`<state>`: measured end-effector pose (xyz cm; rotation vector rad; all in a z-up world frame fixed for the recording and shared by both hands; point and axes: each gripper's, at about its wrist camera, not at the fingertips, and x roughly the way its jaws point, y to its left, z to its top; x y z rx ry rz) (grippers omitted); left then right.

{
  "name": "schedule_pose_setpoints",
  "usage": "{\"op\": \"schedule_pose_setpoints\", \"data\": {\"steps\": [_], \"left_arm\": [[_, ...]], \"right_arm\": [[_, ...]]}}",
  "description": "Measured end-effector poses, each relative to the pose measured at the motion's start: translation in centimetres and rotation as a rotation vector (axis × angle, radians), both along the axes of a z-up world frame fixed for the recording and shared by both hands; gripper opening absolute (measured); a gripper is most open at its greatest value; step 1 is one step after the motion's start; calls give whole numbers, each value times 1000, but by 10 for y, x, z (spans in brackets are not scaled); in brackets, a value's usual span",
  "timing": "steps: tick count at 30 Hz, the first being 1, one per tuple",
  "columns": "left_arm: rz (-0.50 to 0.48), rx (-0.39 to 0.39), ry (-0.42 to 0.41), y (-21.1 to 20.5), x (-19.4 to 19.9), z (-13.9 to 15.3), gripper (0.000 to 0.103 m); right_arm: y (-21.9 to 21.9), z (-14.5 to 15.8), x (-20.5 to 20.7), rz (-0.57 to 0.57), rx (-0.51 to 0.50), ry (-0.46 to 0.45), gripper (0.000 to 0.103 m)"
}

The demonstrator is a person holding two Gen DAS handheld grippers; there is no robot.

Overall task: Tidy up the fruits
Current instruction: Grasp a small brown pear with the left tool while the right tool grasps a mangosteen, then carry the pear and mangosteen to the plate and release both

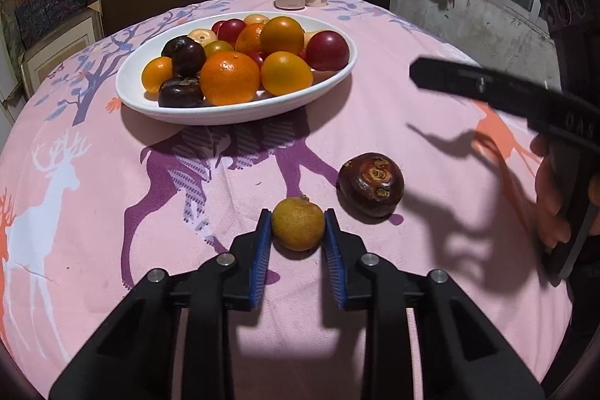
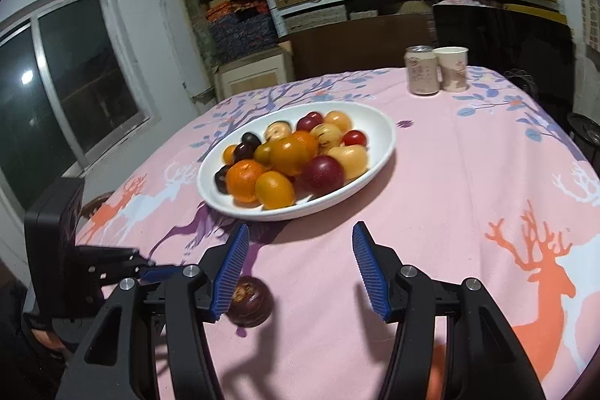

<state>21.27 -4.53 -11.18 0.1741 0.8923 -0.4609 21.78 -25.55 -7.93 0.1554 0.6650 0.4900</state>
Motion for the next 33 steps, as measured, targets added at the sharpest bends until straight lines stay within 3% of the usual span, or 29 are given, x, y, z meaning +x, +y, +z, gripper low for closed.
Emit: {"op": "schedule_pose_setpoints", "data": {"steps": [7,11,15,18,19,20,28,33], "left_arm": [[83,-92,-41,27,4,15,27],[124,-138,-27,41,9,19,27],[122,-135,-18,40,10,18,27],[113,-122,-17,38,8,17,27],[113,-114,-17,37,8,16,27],[113,-107,-18,36,8,15,27],[120,-87,-24,35,8,14,27],[127,-83,-32,35,7,15,27]], "right_arm": [[42,-12,-10,193,-127,43,58],[58,-18,-11,200,-207,58,58],[67,-31,0,176,-268,141,58],[69,-32,-1,177,-281,137,59],[68,-32,-1,174,-284,134,55],[69,-31,-2,181,-280,130,42],[55,-30,1,159,-220,139,42],[52,-23,-5,157,-191,91,42]]}}
